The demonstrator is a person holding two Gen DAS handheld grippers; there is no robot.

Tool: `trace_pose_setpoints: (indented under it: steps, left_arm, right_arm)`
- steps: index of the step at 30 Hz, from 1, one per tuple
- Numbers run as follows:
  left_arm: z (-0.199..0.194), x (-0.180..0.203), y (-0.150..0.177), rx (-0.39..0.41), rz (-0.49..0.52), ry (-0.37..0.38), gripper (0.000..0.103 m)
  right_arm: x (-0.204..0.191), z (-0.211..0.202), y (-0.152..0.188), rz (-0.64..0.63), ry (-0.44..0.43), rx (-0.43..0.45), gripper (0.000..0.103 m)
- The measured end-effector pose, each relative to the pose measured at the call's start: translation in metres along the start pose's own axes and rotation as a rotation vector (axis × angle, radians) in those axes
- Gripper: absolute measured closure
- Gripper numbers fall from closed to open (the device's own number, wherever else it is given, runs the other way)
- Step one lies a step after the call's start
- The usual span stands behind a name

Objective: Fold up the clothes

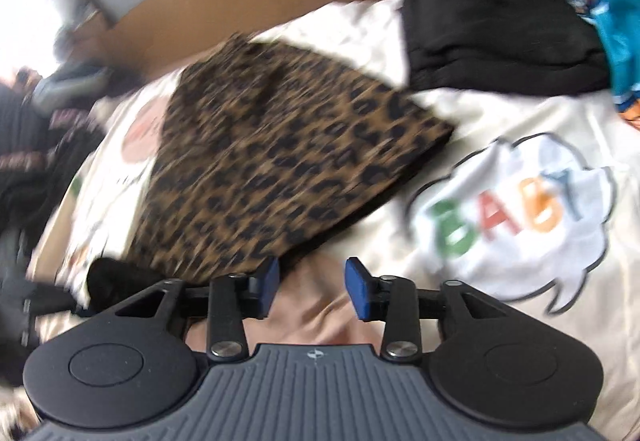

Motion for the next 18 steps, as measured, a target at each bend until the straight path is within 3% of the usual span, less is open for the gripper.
trace_pose_setpoints:
  steps: [4, 11, 18]
  left_arm:
    - [-0.001, -0.002, 0.001, -0.012, -0.018, 0.008, 0.081]
    - [0.001, -0.004, 0.0, -0.022, -0.042, 0.01, 0.079]
    - [0.009, 0.003, -0.006, -0.033, -0.036, 0.007, 0.08]
  right_arm:
    - [0.034, 0.005, -0.016, 0.113, 0.027, 0.029, 0.057]
    - [0.086, 0.022, -0.031, 0.301, 0.074, 0.07, 0.057]
    - [0.115, 0.047, -0.049, 0.4, -0.017, 0.072, 0.057]
Point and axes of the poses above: each gripper's, at about its wrist camera, not at the fingertips, and z roughly the way its jaws point, x to its right, y to its underside, the point moved 3 cm from there along z, roughly the way its jaws point, and after that the axes turned 9 degrees about -z, right-handed, at the moved point
